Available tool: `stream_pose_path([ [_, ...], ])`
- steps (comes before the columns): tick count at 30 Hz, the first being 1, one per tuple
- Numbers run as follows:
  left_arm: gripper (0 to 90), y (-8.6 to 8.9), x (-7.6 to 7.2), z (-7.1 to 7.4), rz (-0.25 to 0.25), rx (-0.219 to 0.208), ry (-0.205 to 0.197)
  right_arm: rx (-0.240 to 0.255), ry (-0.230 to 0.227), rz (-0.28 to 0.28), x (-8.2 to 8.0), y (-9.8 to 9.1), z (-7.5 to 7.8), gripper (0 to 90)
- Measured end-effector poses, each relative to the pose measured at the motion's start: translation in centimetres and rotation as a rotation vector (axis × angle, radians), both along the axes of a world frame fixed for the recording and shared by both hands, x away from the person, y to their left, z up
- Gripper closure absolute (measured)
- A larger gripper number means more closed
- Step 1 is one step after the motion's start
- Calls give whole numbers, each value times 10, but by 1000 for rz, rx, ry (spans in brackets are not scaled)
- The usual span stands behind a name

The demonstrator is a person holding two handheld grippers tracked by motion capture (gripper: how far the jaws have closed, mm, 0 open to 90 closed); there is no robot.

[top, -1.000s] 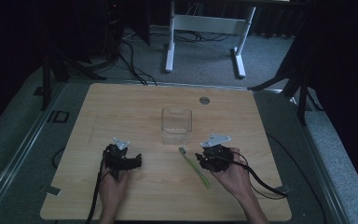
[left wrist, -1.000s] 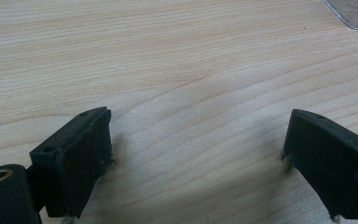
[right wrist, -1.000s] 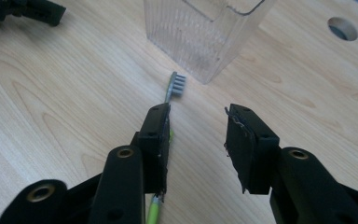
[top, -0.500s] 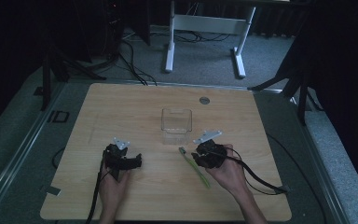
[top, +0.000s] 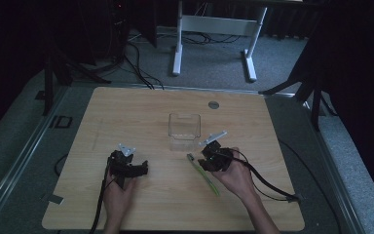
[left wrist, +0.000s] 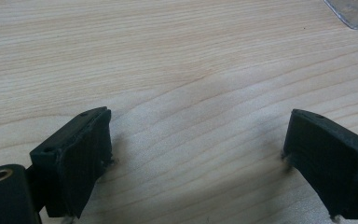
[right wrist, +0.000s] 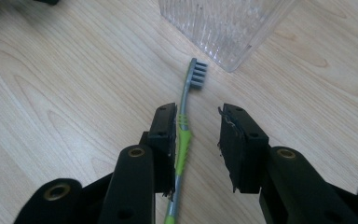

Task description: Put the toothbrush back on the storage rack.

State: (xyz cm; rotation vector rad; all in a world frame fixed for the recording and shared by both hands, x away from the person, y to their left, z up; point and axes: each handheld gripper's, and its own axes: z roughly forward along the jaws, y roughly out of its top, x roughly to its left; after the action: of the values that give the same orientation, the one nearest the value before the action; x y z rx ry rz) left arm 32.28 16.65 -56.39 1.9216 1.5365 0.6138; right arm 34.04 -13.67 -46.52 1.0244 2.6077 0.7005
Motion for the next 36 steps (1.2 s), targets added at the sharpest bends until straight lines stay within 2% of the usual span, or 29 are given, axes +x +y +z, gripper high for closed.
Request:
stream_pose_path([
  [21,79,0,0,0,1,0,-1,-35,90,-8,10,7,-12,661],
  [36,80,0,0,0,0,0,-1,-64,138,-11,14,11,-21,694],
])
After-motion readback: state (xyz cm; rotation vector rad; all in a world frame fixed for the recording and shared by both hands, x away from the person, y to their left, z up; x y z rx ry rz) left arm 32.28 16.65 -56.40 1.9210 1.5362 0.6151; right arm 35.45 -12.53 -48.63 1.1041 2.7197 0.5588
